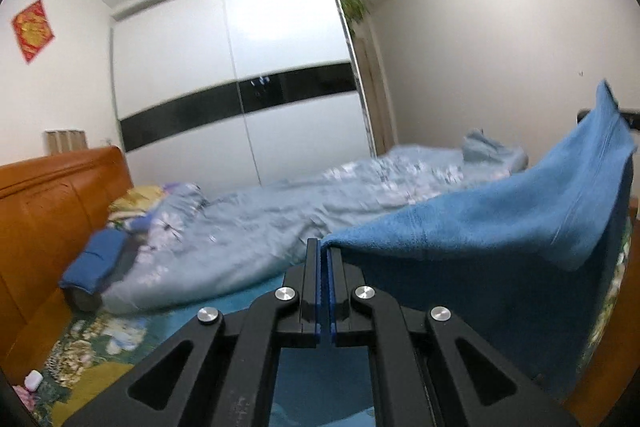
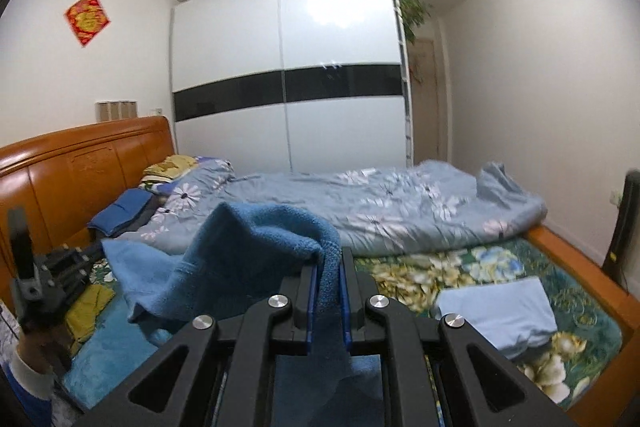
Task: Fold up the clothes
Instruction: 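Lift the sweater with both grippers and shake it out in the air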
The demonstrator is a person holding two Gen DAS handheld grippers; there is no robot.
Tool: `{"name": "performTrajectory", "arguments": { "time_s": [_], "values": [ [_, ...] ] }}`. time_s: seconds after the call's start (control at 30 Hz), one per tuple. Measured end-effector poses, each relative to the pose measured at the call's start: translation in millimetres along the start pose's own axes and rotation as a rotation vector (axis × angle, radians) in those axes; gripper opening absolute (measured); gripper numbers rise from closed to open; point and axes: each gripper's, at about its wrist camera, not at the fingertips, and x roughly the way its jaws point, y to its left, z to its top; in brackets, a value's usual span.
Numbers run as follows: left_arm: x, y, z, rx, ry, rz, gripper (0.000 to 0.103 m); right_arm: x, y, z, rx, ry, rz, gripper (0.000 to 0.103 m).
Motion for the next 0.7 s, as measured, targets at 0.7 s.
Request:
{"name": "performTrajectory", "arguments": {
  "time_s": [0.7],
  "values": [
    [-8, 84, -7, 0.035, 0.096, 0.178, 0.003, 60, 75, 3, -0.103, 0.102, 0.17, 0.01]
  ]
}}
